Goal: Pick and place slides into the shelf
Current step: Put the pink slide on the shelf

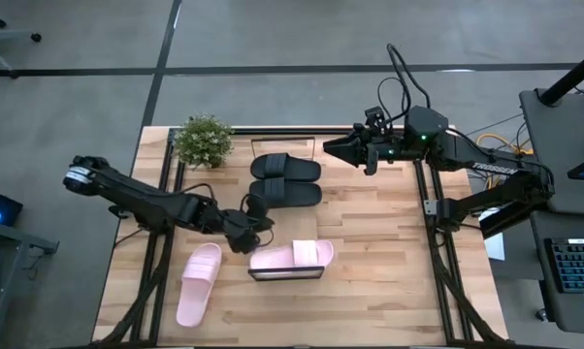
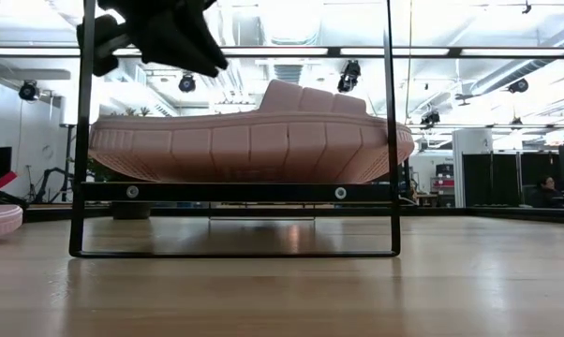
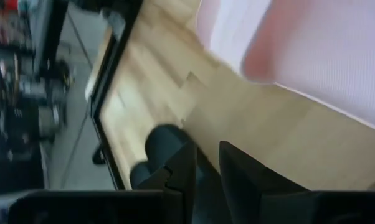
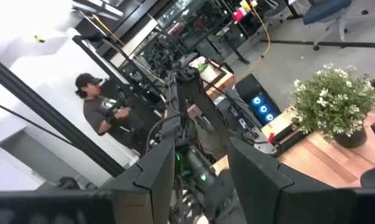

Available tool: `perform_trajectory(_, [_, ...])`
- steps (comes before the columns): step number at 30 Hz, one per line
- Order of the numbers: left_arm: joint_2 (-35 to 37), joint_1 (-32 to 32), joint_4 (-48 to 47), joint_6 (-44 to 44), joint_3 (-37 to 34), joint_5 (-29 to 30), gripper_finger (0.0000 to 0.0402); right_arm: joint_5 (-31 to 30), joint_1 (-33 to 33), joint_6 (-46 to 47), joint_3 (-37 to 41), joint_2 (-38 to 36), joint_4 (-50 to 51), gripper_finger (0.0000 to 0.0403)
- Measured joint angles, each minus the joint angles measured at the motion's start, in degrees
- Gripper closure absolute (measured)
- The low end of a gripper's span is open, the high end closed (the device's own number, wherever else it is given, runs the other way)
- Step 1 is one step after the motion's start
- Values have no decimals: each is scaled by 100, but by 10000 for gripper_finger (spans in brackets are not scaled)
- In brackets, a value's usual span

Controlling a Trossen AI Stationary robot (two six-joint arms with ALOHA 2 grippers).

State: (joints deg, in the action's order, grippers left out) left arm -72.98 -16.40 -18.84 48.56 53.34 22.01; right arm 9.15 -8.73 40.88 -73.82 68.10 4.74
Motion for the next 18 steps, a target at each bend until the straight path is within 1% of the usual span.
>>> perform_trajectory(6, [249, -57, -764, -983, 1, 868, 346, 2, 0, -49, 0, 0, 68, 262])
perform_trajectory(8, [343, -66, -1050, -1326, 4, 1052, 346, 1, 0, -83, 0, 0, 68, 262])
perform_trajectory(15, [592, -182, -1904, -2390, 11, 1139, 346, 1, 0, -94, 0, 0, 102, 262])
perform_trajectory(18, [644, -318, -2184, -2584, 13, 1138, 346, 2, 0, -109, 0, 0, 108, 262])
